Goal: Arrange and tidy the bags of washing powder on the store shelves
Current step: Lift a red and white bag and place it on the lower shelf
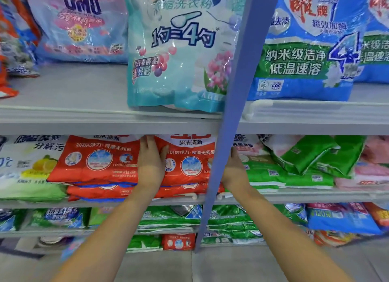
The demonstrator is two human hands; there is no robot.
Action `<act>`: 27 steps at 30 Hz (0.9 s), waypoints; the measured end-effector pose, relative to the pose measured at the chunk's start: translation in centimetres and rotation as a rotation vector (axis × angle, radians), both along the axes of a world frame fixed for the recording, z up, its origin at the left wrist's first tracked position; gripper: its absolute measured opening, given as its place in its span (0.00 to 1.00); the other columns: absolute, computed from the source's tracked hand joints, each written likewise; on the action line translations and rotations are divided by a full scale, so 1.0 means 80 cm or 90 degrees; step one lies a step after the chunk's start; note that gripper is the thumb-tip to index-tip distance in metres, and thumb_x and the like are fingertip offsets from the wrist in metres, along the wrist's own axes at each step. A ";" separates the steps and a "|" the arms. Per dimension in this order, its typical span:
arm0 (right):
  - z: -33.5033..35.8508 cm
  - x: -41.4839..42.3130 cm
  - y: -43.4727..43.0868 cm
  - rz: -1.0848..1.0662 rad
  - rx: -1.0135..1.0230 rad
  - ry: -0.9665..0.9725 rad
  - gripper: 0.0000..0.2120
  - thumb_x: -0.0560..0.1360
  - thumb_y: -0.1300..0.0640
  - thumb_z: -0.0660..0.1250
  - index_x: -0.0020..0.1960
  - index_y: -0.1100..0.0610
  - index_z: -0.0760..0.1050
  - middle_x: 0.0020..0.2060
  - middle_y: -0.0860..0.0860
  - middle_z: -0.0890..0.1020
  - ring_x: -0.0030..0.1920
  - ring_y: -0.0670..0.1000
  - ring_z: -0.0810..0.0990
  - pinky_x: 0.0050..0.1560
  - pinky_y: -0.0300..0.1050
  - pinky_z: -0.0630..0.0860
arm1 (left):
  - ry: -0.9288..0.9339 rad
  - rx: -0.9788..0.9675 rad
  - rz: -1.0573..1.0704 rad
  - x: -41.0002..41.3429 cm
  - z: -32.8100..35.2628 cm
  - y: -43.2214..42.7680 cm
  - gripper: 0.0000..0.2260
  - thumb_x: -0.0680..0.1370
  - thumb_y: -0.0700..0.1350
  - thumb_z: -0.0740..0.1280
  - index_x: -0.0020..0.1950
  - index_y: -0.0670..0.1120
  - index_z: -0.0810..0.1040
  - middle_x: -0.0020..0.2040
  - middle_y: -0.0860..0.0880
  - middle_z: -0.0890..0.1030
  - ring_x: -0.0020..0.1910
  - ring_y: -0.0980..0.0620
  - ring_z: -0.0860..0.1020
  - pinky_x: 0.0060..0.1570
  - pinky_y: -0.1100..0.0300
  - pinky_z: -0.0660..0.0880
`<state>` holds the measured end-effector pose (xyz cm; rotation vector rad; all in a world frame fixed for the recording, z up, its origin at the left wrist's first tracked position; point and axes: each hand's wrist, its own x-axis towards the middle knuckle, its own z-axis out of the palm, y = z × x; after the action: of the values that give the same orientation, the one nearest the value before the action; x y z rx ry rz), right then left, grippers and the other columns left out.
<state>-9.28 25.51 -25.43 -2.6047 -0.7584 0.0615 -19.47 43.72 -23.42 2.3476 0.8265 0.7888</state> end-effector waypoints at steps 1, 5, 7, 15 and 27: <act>0.004 -0.005 0.000 -0.025 -0.005 -0.058 0.27 0.77 0.51 0.60 0.71 0.64 0.63 0.61 0.62 0.72 0.58 0.62 0.74 0.54 0.53 0.74 | -0.009 0.085 -0.006 -0.004 -0.005 -0.003 0.20 0.76 0.42 0.67 0.64 0.34 0.68 0.58 0.31 0.72 0.54 0.32 0.73 0.52 0.42 0.73; 0.018 -0.018 0.002 0.057 -0.002 -0.166 0.29 0.72 0.46 0.55 0.61 0.68 0.70 0.52 0.69 0.79 0.53 0.69 0.80 0.47 0.68 0.77 | 0.081 0.237 -0.134 -0.014 -0.024 -0.020 0.26 0.79 0.56 0.56 0.69 0.39 0.69 0.67 0.36 0.71 0.67 0.38 0.69 0.67 0.46 0.65; 0.025 -0.022 0.003 0.089 -0.048 -0.155 0.29 0.71 0.46 0.61 0.62 0.67 0.67 0.52 0.67 0.80 0.54 0.67 0.80 0.48 0.68 0.76 | 0.156 0.256 -0.154 -0.015 -0.036 -0.018 0.31 0.79 0.62 0.51 0.71 0.40 0.68 0.71 0.38 0.68 0.72 0.39 0.65 0.70 0.45 0.60; 0.031 -0.002 0.006 0.102 -0.185 0.012 0.38 0.79 0.38 0.52 0.76 0.62 0.44 0.77 0.55 0.46 0.77 0.53 0.45 0.75 0.53 0.41 | 0.217 0.257 -0.114 -0.012 -0.036 -0.012 0.36 0.78 0.66 0.45 0.73 0.40 0.65 0.73 0.40 0.65 0.73 0.39 0.61 0.70 0.42 0.57; 0.014 -0.045 -0.136 -0.097 -0.067 -0.157 0.27 0.76 0.46 0.51 0.66 0.63 0.71 0.61 0.59 0.77 0.61 0.60 0.76 0.63 0.58 0.70 | 0.177 0.212 -0.194 -0.042 -0.018 -0.036 0.32 0.78 0.62 0.50 0.70 0.40 0.68 0.70 0.38 0.70 0.69 0.37 0.68 0.67 0.41 0.64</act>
<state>-12.91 14.66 -24.29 -2.7961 -0.6494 -0.2767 -22.81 40.84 -24.84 2.8380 0.4473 0.5077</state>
